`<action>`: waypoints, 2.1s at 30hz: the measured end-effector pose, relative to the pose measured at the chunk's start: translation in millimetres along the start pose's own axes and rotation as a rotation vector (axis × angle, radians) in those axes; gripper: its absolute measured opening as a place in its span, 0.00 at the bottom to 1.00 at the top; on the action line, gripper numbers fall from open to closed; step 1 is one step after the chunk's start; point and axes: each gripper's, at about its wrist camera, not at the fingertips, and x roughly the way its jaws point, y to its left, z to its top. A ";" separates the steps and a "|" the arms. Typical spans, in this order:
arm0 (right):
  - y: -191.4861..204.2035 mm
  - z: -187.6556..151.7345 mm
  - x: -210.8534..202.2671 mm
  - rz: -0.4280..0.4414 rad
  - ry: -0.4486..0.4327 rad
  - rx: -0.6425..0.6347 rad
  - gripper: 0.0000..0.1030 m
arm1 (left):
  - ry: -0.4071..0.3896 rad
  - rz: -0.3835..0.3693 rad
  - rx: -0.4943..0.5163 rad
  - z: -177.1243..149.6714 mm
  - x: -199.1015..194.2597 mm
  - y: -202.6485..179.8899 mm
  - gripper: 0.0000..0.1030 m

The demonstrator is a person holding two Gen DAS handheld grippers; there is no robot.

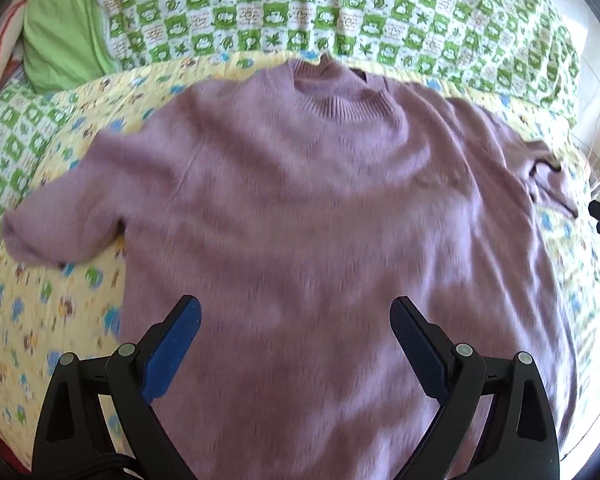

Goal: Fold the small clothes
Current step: 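Grasp the sweater sleeve cuff with the right tool, then carry the grasped sleeve across the sweater body with the right tool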

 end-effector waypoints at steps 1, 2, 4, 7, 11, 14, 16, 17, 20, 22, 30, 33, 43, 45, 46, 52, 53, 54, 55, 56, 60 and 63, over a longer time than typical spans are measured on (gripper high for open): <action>-3.8 7.1 4.4 -0.011 -0.005 0.011 0.86 | -0.005 0.000 -0.003 9.0 3.6 -0.1 0.93; -9.5 16.3 7.0 0.003 -0.073 0.047 0.86 | -0.012 -0.001 -0.008 17.7 6.3 0.0 0.93; -20.7 35.0 17.4 -0.005 -0.085 0.079 0.86 | -0.013 0.009 -0.013 33.6 15.9 -0.2 0.93; -36.9 60.0 36.9 -0.003 -0.086 0.130 0.86 | -0.001 0.026 -0.023 52.5 32.3 0.0 0.93; -59.3 84.8 64.6 -0.003 -0.070 0.230 0.72 | 0.014 0.043 -0.042 69.9 53.1 1.7 0.93; -75.1 91.3 87.4 0.002 -0.046 0.278 0.64 | 0.027 0.046 -0.049 78.1 67.7 1.9 0.93; -83.8 94.2 102.0 0.007 -0.022 0.300 0.46 | 0.054 0.052 -0.045 78.9 79.1 0.9 0.93; -87.2 94.7 108.0 0.010 -0.011 0.306 0.40 | 0.066 0.056 -0.047 78.6 84.0 1.3 0.93; -90.2 96.2 111.6 0.000 -0.010 0.293 0.07 | 0.088 0.052 -0.069 71.7 93.9 5.7 0.93; -83.1 98.0 102.7 0.023 -0.031 0.272 0.07 | 0.099 0.053 -0.080 65.1 96.9 8.7 0.93; 46.6 117.2 64.1 0.333 -0.016 0.051 0.06 | 0.084 0.007 -0.124 53.1 80.3 32.8 0.93; 114.6 116.1 70.7 0.474 0.043 -0.046 0.06 | 0.062 -0.024 -0.138 53.9 67.8 43.9 0.93; 268.2 57.0 161.2 0.691 0.371 -0.192 0.06 | 0.065 -0.055 -0.179 39.2 51.7 79.8 0.95; 279.6 44.8 179.4 0.704 0.432 -0.193 0.06 | 0.076 -0.042 -0.182 39.4 57.7 84.2 0.95; 283.1 41.9 187.2 0.707 0.458 -0.188 0.06 | 0.084 -0.042 -0.181 40.2 62.1 86.2 0.95; 265.3 34.9 204.6 0.688 0.547 -0.107 0.14 | 0.129 -0.033 -0.146 53.8 88.9 77.5 0.95; 257.4 37.8 200.1 0.687 0.529 -0.100 0.16 | 0.132 -0.036 -0.136 56.9 92.9 74.3 0.95; 251.9 40.7 196.7 0.686 0.512 -0.092 0.19 | 0.134 -0.041 -0.122 60.0 96.6 70.5 0.95; 245.1 44.2 193.0 0.689 0.494 -0.078 0.24 | 0.138 -0.038 -0.094 64.1 102.0 64.1 0.95; 233.2 49.2 186.8 0.692 0.468 -0.056 0.26 | 0.143 -0.030 -0.072 66.3 106.2 59.1 0.95; 186.6 63.0 164.4 0.627 0.361 0.010 0.28 | 0.203 0.019 -0.003 74.7 135.3 42.6 0.80; 148.8 65.7 147.1 0.567 0.289 0.068 0.28 | 0.188 -0.018 0.032 79.4 133.5 31.1 0.35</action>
